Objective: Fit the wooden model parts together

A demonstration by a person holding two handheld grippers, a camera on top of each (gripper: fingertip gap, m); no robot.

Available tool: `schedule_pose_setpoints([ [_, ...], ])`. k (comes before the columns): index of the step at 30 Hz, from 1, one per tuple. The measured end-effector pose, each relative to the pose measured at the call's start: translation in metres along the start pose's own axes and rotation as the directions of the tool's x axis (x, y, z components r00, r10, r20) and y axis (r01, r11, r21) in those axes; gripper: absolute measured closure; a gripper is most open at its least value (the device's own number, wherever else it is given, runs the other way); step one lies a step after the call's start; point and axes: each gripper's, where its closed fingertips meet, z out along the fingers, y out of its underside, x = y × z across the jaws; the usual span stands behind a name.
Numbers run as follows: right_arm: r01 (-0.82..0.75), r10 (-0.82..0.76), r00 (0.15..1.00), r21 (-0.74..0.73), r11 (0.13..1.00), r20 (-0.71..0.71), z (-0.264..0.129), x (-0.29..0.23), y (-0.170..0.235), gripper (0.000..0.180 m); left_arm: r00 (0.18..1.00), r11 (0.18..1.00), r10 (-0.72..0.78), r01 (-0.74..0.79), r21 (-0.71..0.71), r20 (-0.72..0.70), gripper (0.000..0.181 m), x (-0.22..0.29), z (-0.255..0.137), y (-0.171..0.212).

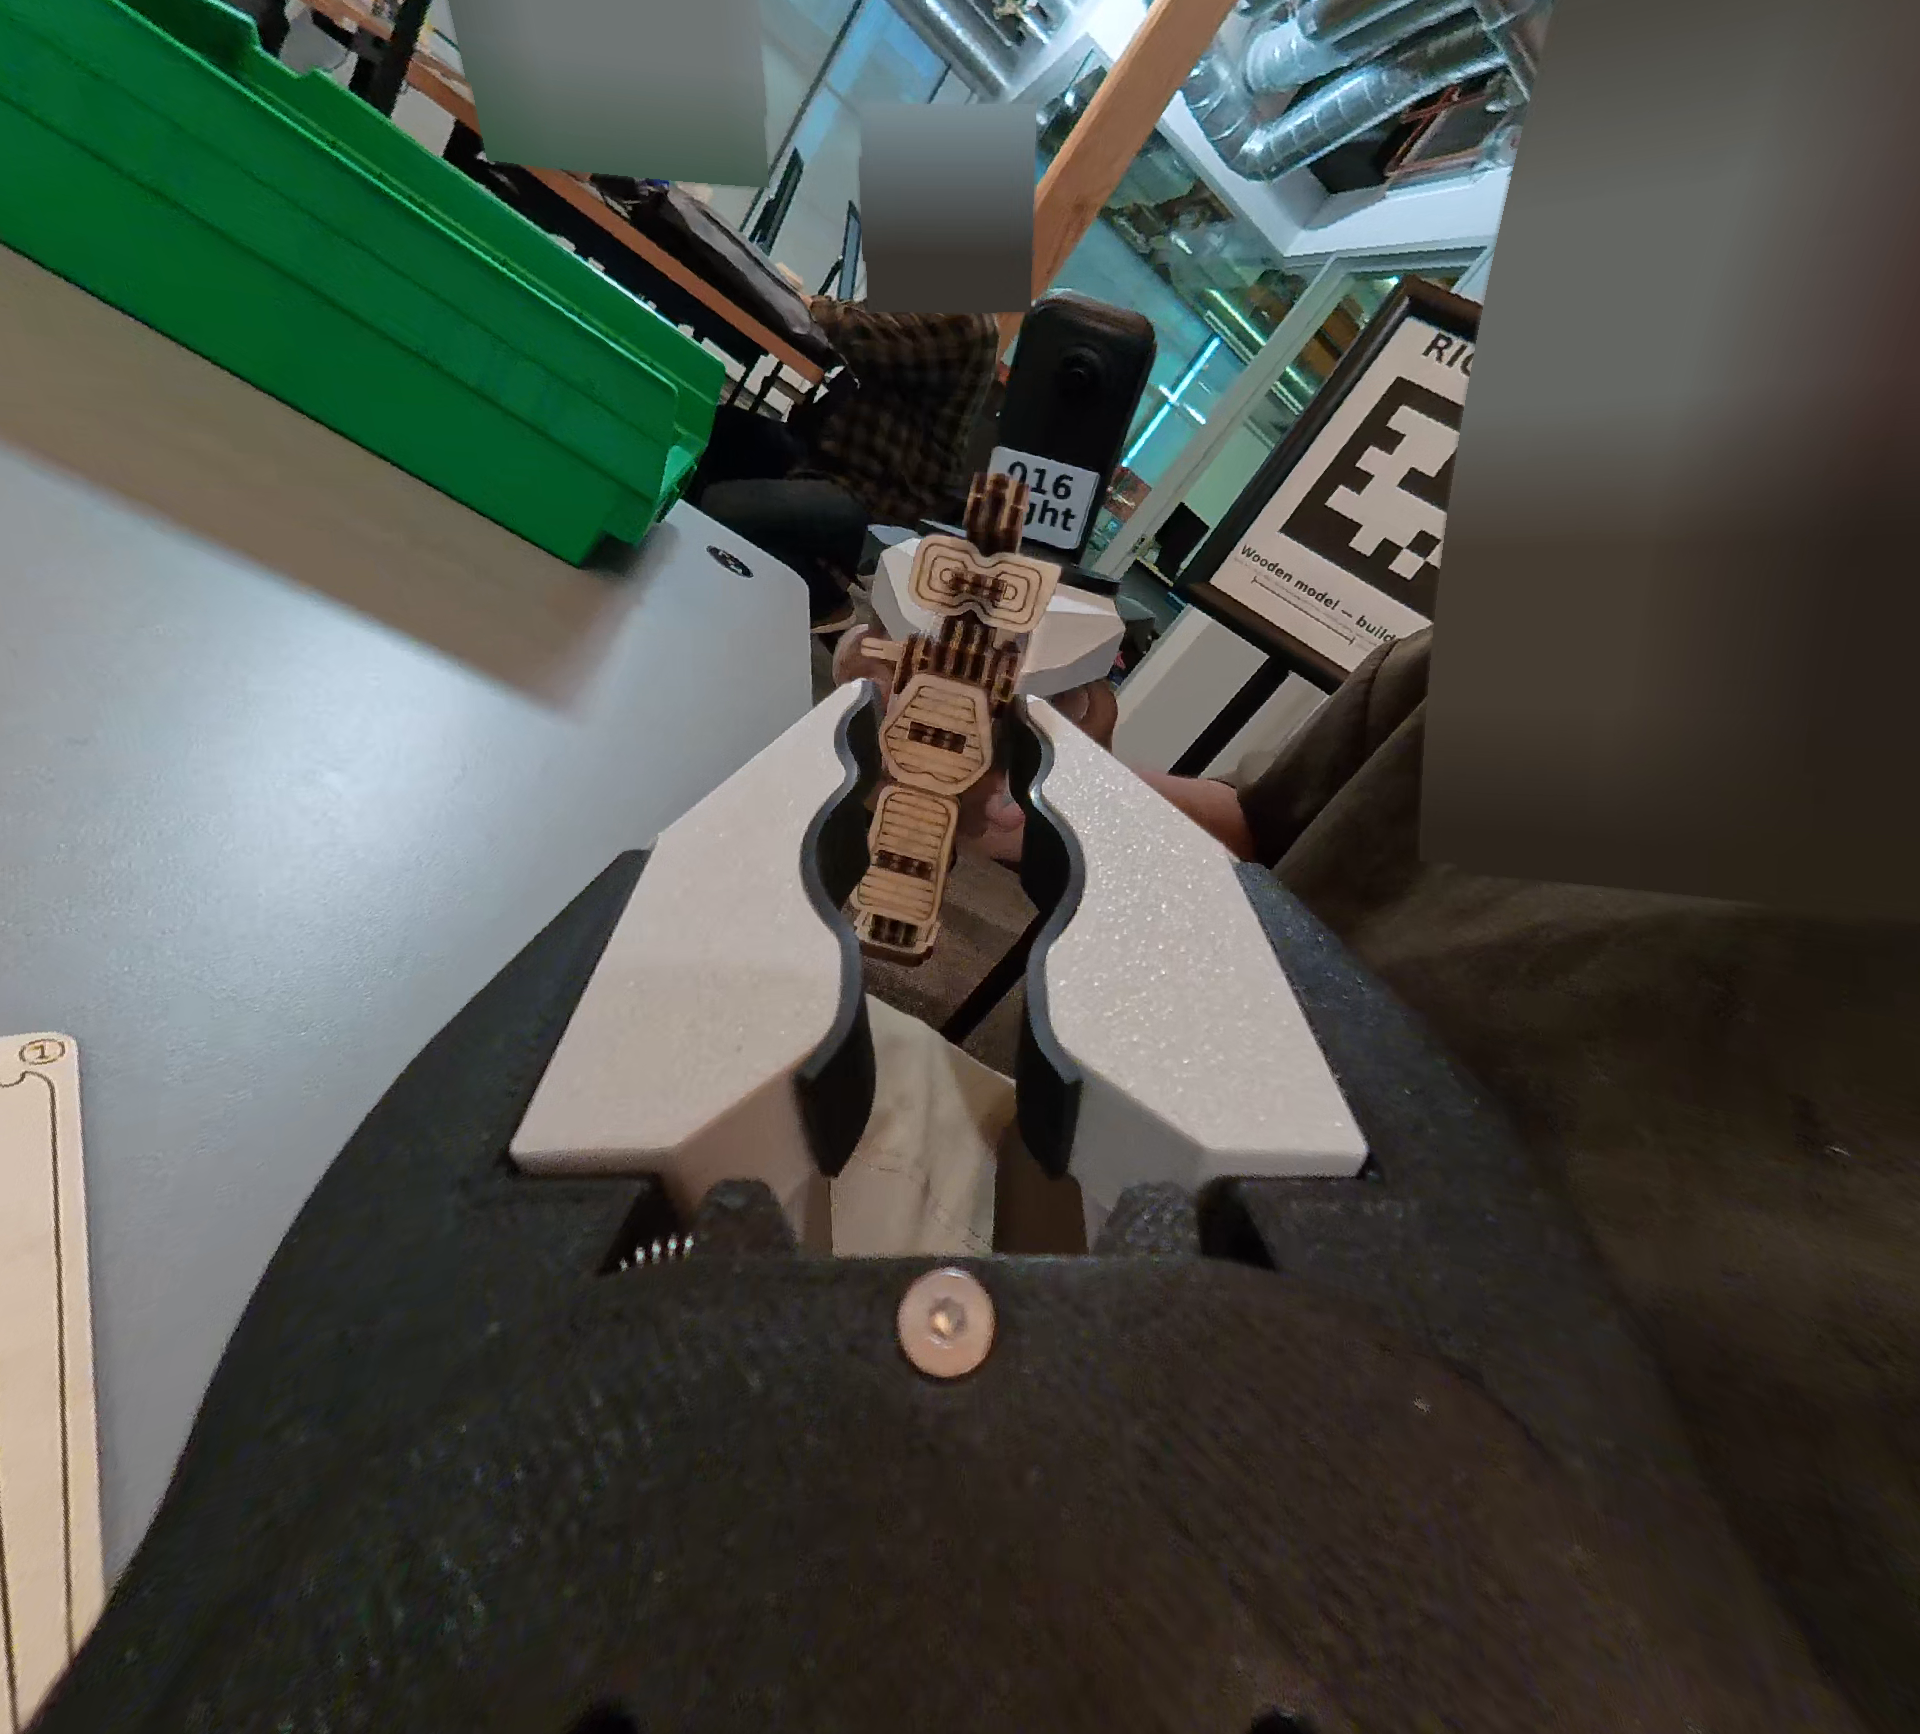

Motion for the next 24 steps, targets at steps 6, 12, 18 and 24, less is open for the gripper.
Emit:
schedule_pose_setpoints([
  [6,0.133,-0.133,0.991,0.001,0.991,0.025,-0.001,-0.011,-0.005,0.169,0.99,0.992,0.126,-0.126,-0.003,-0.055,0.16,0.014,-0.001,0.0],
  [12,0.477,-0.477,0.879,-0.03,0.878,0.008,0.0,-0.04,-0.011,0.169,0.911,0.913,0.404,-0.407,-0.028,-0.078,0.158,0.036,-0.003,0.002],
  [18,0.485,-0.484,0.875,-0.052,0.873,0.028,0.002,-0.041,-0.004,0.169,0.919,0.922,0.385,-0.387,-0.003,-0.082,0.15,0.037,-0.003,0.0],
  [24,0.401,-0.399,0.915,-0.031,0.915,0.054,0.002,-0.039,-0.003,0.169,0.958,0.966,0.257,-0.259,0.001,-0.13,0.148,0.035,-0.003,0.0],
])
